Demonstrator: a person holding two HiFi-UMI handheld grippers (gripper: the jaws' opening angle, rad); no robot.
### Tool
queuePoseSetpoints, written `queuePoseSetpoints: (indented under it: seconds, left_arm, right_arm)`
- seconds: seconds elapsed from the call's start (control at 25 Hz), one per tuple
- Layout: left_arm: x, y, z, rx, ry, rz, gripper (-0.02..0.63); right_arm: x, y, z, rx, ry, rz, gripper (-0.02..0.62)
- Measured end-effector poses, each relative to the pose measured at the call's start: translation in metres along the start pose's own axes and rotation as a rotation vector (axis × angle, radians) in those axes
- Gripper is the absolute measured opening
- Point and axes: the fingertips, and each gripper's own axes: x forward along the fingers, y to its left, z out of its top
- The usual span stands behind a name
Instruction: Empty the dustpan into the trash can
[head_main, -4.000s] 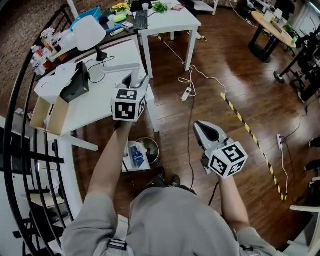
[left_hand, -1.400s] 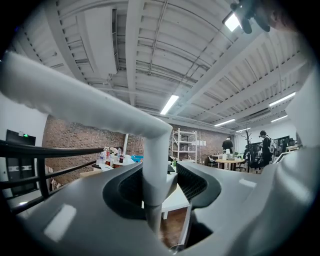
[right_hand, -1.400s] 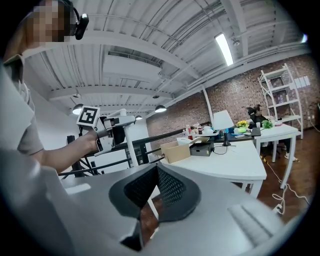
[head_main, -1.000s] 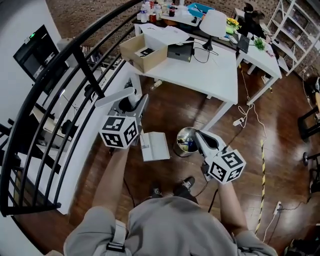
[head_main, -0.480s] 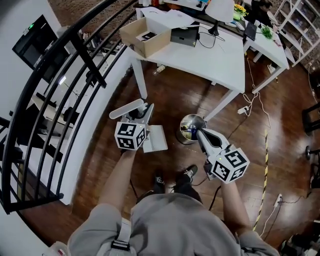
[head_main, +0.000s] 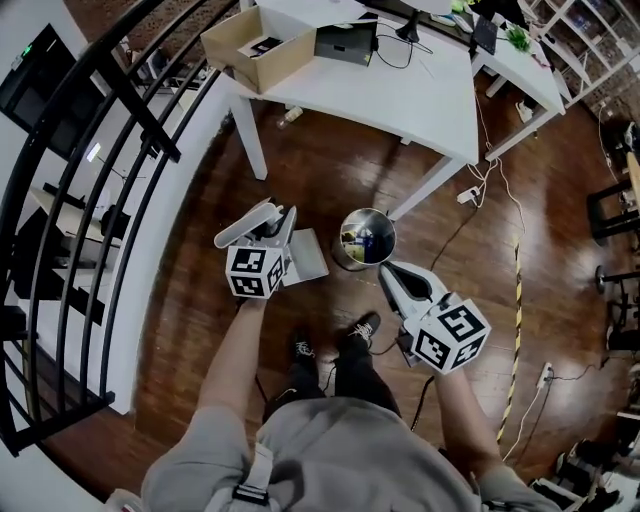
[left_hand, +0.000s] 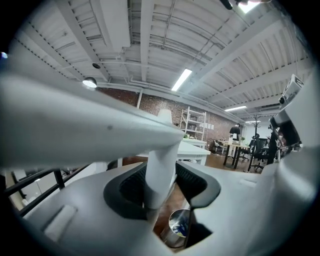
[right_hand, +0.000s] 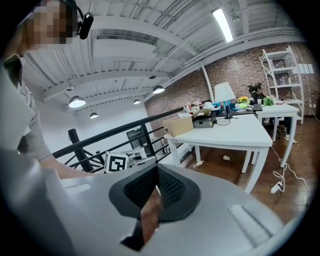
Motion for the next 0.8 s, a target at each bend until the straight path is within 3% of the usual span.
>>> queuePoseSetpoints:
  seconds: [0.28, 0.68, 0.8]
  left_arm:
    - [-0.001, 0.018, -0.028, -0.073, -0.01, 0.052, 0.156]
    - [-0.022, 0.04, -0.047, -0.07, 0.003, 0.148, 0.166]
    - [-0.033, 0.051, -0.057, -0.063, 0.026, 0.2, 0.213]
  right_arm:
    - [0.004, 0.0, -0.008, 0.007, 0.026, -0.002, -0.002]
    - [0.015, 0.008, -0.016, 0.008, 0.046, 0.021, -0.002]
    - [0.016, 0.011, -0.017, 0.007, 0.047, 0.026, -0.002]
